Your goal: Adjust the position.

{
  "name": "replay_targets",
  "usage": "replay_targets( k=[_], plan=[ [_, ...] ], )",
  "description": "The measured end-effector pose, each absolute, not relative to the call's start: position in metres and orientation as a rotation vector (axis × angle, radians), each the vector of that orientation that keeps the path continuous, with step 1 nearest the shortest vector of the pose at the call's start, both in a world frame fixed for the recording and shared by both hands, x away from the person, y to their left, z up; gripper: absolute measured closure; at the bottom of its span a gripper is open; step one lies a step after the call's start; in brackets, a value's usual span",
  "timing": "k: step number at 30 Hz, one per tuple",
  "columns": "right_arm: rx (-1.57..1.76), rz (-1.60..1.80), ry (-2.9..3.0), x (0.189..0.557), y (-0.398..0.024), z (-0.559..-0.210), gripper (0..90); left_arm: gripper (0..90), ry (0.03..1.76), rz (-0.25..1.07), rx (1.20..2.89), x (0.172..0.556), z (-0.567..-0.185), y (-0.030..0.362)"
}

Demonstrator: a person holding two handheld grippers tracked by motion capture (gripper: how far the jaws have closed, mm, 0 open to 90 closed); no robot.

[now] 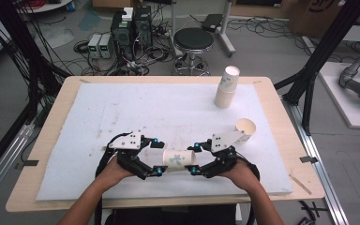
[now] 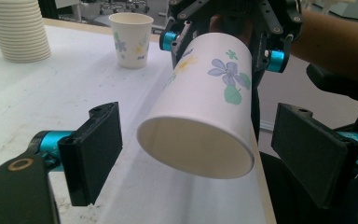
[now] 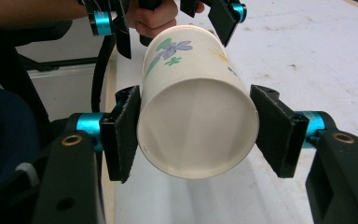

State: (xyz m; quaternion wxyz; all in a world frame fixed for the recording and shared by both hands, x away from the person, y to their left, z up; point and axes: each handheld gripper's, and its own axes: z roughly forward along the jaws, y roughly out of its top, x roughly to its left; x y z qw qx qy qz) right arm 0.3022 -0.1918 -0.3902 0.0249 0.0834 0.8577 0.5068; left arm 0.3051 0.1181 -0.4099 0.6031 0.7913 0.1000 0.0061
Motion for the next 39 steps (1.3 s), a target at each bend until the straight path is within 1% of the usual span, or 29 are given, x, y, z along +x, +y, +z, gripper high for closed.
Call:
replay_targets(
  k=[17, 22, 30, 39],
  plan=[
    [0.247, 1.648, 2.655, 0.303, -0.193, -0.390, 37.7, 16.6, 0.195, -0.033, 1.818, 0.305, -0.418, 0.109],
    [0.251, 1.719, 2.654, 0.305, -0.193, -0.391, 37.7, 16.8, 0.186, -0.050, 1.806, 0.305, -0.419, 0.107],
    [0.272, 1.773, 2.660, 0.308, -0.195, -0.395, 37.8, 26.7, 0.166, -0.026, 1.817, 0.305, -0.418, 0.108],
    [0.316, 1.775, 2.700, 0.310, -0.193, -0.401, 37.2, 31.5, 0.197, -0.042, 1.858, 0.304, -0.411, 0.109]
  ],
)
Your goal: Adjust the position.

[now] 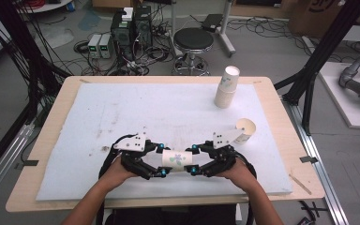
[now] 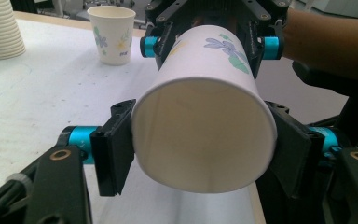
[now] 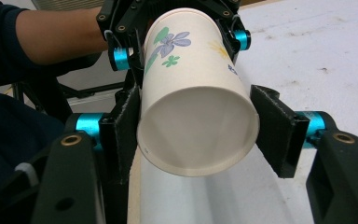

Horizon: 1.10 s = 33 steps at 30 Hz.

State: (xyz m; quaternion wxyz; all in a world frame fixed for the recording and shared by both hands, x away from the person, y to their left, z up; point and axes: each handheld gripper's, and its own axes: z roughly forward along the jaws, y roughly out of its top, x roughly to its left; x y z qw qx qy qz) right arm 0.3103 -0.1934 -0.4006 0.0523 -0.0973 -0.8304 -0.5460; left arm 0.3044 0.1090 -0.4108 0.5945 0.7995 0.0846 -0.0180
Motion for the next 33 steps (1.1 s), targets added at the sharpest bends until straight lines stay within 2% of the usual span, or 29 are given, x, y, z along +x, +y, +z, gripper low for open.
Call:
replay_targets(
  k=[2, 4, 7, 18, 33],
  plan=[
    [-0.306, -1.659, -2.526, 0.310, -0.193, -0.400, 35.6, 32.1, 0.208, -0.040, 1.872, 0.304, -0.408, 0.109],
    [-0.327, -1.662, -2.530, 0.310, -0.191, -0.400, 27.5, 32.6, 0.214, -0.031, 1.899, 0.306, -0.405, 0.109],
    [-0.351, -1.660, -2.541, 0.309, -0.188, -0.397, 22.0, 33.0, 0.223, -0.031, 1.928, 0.307, -0.400, 0.109],
    [-0.372, -1.650, -2.664, 0.307, -0.181, -0.387, 20.7, 33.0, 0.237, -0.009, 2.086, 0.309, -0.379, 0.108],
    [-0.222, -1.463, -2.916, 0.307, -0.153, -0.377, 20.8, 32.9, 0.248, 0.004, 2.277, 0.316, -0.368, 0.102]
  ],
)
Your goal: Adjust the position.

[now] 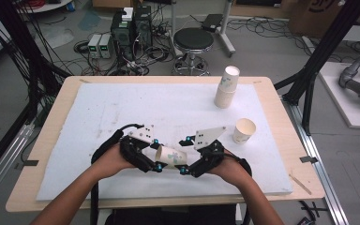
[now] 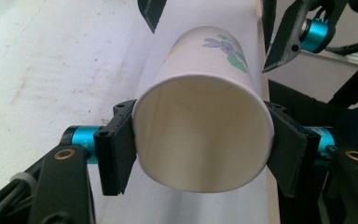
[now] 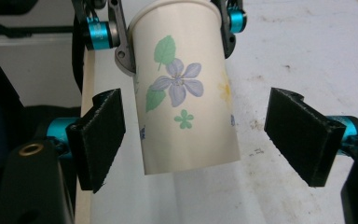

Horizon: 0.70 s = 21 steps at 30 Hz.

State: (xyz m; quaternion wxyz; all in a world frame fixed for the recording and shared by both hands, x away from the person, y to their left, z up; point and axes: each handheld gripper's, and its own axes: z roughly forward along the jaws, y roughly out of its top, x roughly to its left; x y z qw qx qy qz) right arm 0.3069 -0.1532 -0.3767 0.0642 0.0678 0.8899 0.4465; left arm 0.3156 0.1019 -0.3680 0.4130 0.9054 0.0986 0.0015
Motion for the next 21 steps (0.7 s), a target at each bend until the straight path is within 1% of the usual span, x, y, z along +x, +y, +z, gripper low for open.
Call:
replay_targets(
  k=[14, 21],
  plan=[
    [0.098, 1.138, 2.716, 0.306, -0.133, -0.376, 20.8, 32.8, 0.281, 0.019, 2.414, 0.321, -0.359, 0.094],
    [0.064, 1.032, 2.731, 0.307, -0.125, -0.378, 20.9, 32.6, 0.278, 0.017, 2.449, 0.322, -0.359, 0.090]
  ],
)
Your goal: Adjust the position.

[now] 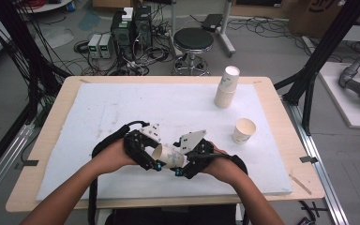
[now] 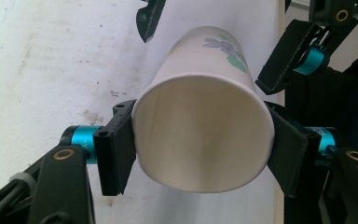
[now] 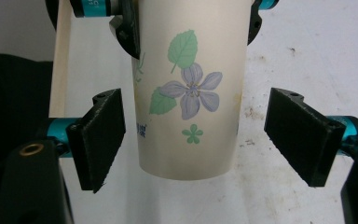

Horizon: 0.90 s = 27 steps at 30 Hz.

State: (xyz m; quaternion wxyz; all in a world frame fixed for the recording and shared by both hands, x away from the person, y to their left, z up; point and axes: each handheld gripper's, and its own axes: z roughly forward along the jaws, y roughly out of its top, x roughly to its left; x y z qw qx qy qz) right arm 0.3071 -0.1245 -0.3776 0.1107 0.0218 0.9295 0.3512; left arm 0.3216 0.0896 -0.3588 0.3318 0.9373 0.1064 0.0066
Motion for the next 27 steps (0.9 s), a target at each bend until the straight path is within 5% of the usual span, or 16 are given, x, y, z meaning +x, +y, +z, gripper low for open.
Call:
replay_targets(
  k=[27],
  plan=[
    [0.058, 0.889, 2.796, 0.310, -0.109, -0.393, 35.4, 30.6, 0.324, 0.035, 2.427, 0.321, -0.364, 0.078]
  ],
)
